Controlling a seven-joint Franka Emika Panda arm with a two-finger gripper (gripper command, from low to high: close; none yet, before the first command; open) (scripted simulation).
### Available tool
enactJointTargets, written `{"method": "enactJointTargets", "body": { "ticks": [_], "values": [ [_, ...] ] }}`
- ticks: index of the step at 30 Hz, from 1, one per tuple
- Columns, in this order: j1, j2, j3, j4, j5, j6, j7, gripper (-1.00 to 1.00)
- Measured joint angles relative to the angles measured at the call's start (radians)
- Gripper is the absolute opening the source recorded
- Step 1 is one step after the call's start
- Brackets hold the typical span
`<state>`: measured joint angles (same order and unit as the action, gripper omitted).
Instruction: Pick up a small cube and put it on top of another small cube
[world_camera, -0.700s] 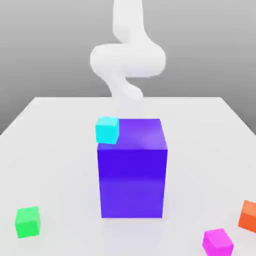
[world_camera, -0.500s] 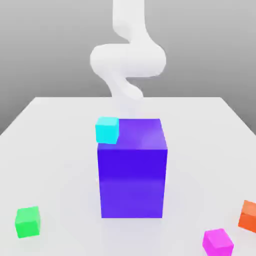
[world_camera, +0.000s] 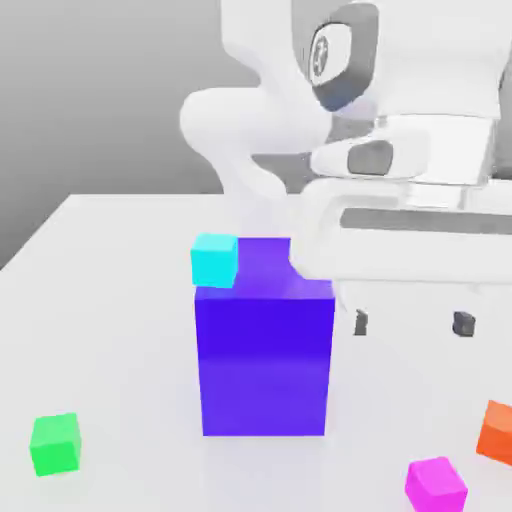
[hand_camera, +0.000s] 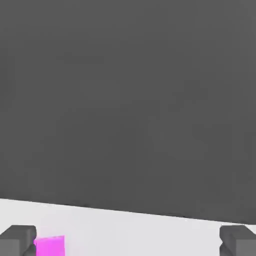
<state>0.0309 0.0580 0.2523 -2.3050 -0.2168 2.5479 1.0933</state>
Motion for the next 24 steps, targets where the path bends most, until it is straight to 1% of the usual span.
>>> {"method": "enactJointTargets", "body": {
  "ticks": [8, 12, 13, 19, 21, 24],
  "values": [
    [0.06, 0.277, 0.03, -0.005, -0.005, 0.093, 0.051, 0.0],
    [0.108, 0.422, -0.018, 0.023, -0.058, 0.191, 0.096, 0.0],
    [0.121, 0.453, -0.034, 0.03, -0.072, 0.215, 0.106, -1.0],
    [0.127, 0.469, -0.042, 0.034, -0.079, 0.227, 0.111, -1.0],
    [0.112, 0.435, -0.023, 0.025, -0.064, 0.201, 0.1, -1.0],
    [0.079, 0.336, 0.018, 0.001, -0.012, 0.127, 0.062, -1.0]
  ]
}}
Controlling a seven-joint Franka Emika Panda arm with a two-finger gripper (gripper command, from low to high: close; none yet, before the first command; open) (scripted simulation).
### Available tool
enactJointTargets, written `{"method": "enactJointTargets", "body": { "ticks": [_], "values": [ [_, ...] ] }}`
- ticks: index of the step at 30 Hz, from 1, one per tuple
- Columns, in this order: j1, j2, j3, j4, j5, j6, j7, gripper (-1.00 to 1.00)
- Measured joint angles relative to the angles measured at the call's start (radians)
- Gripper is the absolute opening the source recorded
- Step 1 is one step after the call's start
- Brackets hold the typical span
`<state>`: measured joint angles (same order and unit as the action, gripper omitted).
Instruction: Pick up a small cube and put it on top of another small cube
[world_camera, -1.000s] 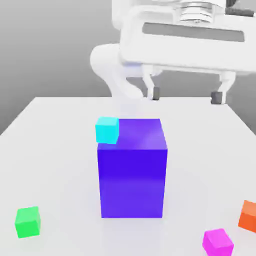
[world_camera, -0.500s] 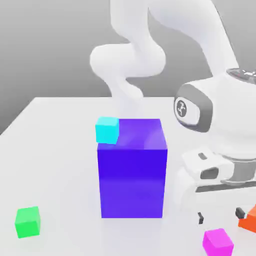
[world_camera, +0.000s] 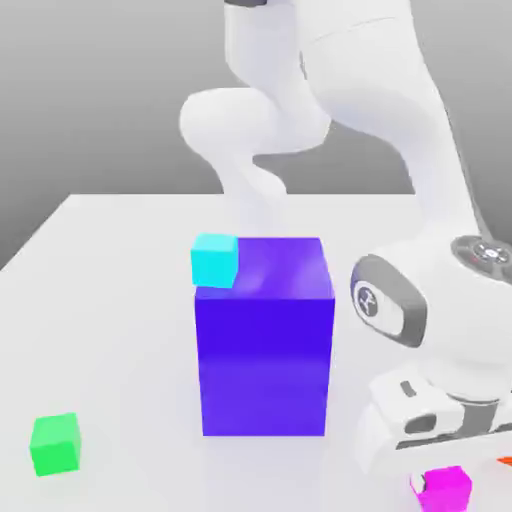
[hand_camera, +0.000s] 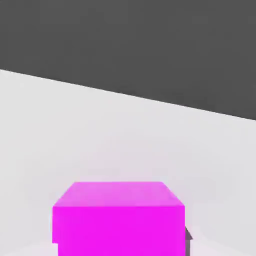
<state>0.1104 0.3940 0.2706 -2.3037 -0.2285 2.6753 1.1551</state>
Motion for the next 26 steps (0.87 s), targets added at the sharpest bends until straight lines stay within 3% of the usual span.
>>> {"method": "enactJointTargets", "body": {
  "ticks": [17, 22, 23, 26],
  "values": [
    [-0.474, -0.228, -0.341, -0.133, 0.223, -0.079, -0.108, -1.0],
    [-0.544, -0.128, -0.372, -0.139, 0.293, 0.031, -0.151, -1.0],
    [-0.549, -0.1, -0.367, -0.137, 0.3, 0.057, -0.156, 1.0],
    [-0.549, -0.1, -0.367, -0.137, 0.3, 0.057, -0.156, 1.0]
  ]
}}
